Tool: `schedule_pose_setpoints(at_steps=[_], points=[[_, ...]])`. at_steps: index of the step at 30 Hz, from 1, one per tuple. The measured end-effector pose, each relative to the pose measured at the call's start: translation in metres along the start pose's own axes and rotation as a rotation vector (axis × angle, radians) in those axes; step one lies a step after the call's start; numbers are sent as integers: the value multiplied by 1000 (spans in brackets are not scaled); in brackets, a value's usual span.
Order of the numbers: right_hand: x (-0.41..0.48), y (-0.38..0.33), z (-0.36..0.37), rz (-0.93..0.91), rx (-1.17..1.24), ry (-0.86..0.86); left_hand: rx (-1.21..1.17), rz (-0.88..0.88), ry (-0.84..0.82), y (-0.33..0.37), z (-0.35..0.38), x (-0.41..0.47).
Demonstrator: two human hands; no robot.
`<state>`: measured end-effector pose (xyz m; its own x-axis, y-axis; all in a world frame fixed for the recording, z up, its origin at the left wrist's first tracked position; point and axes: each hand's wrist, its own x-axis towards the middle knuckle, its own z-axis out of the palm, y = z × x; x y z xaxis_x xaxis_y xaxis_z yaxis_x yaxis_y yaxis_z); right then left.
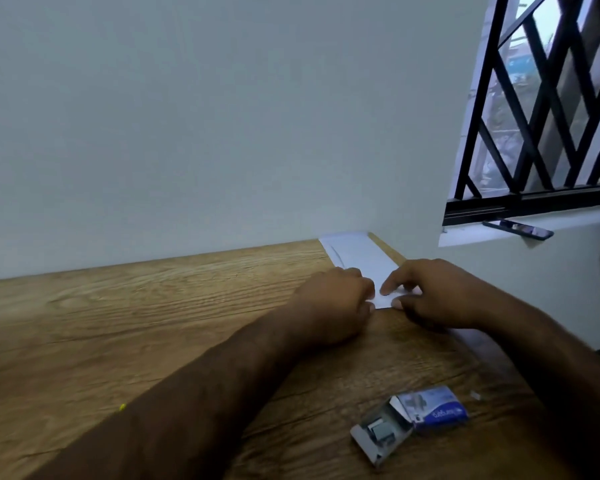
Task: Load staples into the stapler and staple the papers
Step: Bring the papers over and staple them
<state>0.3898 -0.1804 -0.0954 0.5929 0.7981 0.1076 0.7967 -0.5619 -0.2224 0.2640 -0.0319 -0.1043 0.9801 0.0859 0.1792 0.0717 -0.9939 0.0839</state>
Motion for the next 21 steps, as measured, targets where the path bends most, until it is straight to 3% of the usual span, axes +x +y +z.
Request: schedule_pose_setpoints(at_steps=[4,8,16,21], points=[[2,-18,3,-105,108,-9,119,19,-33,-20,-15,-25],[10,-60,9,-249,55,-65,292,22,-54,-51,-33,-65],[12,-176,18,-510,21,-278,105,-161,-140,-118,-67,-172],[1,-225,25,-596,-60,-305,231,-139,-81,-137,-72,-227]])
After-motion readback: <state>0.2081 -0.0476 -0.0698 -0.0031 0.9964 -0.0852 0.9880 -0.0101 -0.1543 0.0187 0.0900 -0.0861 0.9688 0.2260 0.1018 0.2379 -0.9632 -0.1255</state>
